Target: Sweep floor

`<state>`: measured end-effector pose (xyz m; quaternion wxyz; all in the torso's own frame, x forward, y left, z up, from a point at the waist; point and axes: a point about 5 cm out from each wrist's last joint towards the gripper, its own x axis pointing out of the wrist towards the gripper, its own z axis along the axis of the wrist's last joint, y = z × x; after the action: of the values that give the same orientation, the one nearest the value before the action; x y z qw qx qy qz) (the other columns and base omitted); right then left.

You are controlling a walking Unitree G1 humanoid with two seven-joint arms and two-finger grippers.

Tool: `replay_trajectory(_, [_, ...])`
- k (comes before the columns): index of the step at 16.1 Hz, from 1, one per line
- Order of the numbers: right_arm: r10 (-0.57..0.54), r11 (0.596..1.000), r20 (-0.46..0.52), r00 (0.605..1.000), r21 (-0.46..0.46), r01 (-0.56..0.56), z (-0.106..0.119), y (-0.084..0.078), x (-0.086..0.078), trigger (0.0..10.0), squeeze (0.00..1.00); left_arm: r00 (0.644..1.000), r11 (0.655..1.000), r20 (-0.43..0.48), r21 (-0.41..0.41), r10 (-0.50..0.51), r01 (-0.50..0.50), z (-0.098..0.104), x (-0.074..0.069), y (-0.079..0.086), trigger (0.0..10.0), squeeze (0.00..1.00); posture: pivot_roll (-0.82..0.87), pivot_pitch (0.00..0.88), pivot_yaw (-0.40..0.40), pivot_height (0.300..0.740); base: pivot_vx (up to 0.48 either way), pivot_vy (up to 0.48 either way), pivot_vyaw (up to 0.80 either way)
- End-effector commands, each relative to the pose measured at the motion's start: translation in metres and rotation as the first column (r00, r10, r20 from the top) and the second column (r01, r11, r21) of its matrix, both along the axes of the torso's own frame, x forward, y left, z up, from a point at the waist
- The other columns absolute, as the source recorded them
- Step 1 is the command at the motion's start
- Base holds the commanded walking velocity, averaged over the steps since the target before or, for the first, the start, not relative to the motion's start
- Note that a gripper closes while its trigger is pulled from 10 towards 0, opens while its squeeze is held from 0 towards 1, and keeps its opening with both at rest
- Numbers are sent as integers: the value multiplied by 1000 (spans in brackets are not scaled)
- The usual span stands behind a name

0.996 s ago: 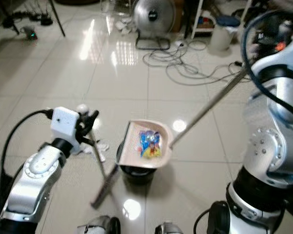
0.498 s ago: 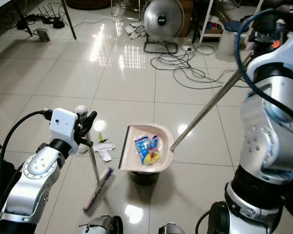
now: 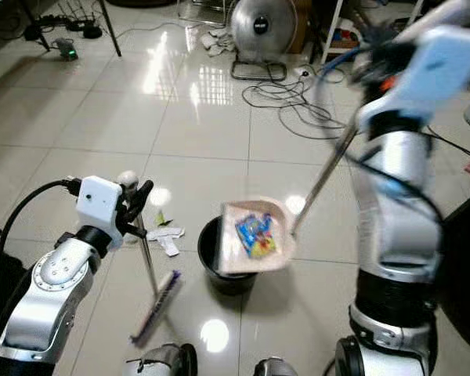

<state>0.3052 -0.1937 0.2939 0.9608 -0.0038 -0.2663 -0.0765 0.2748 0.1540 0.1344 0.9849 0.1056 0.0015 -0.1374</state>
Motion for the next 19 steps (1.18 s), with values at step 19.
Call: replay_trajectory(19, [558,777,199,806,-465,-423,-26,135,-12,10000,0,999,999,34,15,33,-33,7,-6,4,10000,0,128,162,11,740,0,0,0])
